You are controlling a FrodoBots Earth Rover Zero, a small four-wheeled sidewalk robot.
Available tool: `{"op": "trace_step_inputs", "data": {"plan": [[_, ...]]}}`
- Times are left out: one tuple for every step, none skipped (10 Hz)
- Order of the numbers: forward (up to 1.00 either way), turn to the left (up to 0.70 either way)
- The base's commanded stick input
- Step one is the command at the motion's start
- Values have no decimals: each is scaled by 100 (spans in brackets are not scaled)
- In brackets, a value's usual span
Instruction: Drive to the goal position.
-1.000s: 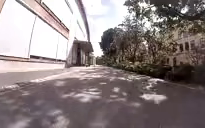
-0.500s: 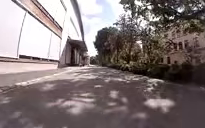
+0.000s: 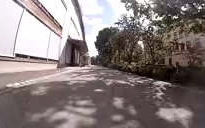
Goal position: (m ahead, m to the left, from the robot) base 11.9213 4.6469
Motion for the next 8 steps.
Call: {"op": "trace_step_inputs", "data": {"plan": [[85, 0], [85, 0], [85, 0], [85, 0], [85, 0], [85, 0], [85, 0], [85, 0]]}}
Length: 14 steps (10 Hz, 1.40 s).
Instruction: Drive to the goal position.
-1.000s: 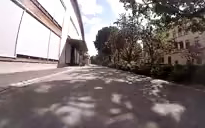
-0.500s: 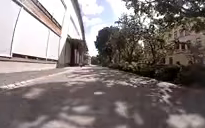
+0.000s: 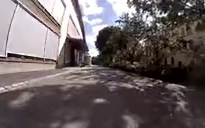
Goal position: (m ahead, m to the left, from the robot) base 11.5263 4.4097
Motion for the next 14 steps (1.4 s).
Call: {"op": "trace_step_inputs", "data": {"plan": [[85, 0], [85, 0], [85, 0], [85, 0], [85, 0], [85, 0], [85, 0], [85, 0], [85, 0], [85, 0], [85, 0], [85, 0], [85, 0], [85, 0]]}}
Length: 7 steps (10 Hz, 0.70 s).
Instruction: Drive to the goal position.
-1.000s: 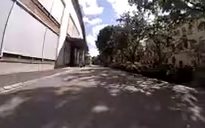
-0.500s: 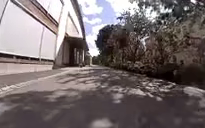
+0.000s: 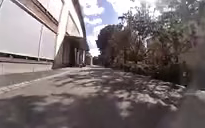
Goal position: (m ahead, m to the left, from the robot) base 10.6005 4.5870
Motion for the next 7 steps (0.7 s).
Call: {"op": "trace_step_inputs", "data": {"plan": [[85, 0], [85, 0], [85, 0], [85, 0], [85, 0], [85, 0], [85, 0]]}}
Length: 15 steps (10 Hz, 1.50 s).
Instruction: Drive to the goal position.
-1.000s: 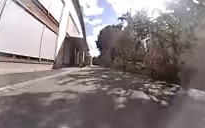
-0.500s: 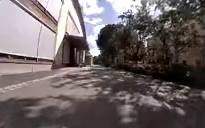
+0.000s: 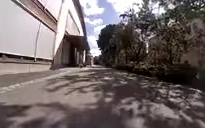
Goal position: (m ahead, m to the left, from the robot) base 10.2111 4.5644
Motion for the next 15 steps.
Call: {"op": "trace_step_inputs", "data": {"plan": [[85, 0], [85, 0], [85, 0], [85, 0], [85, 0], [85, 0], [85, 0], [85, 0], [85, 0], [85, 0], [85, 0], [85, 0], [85, 0], [85, 0], [85, 0]]}}
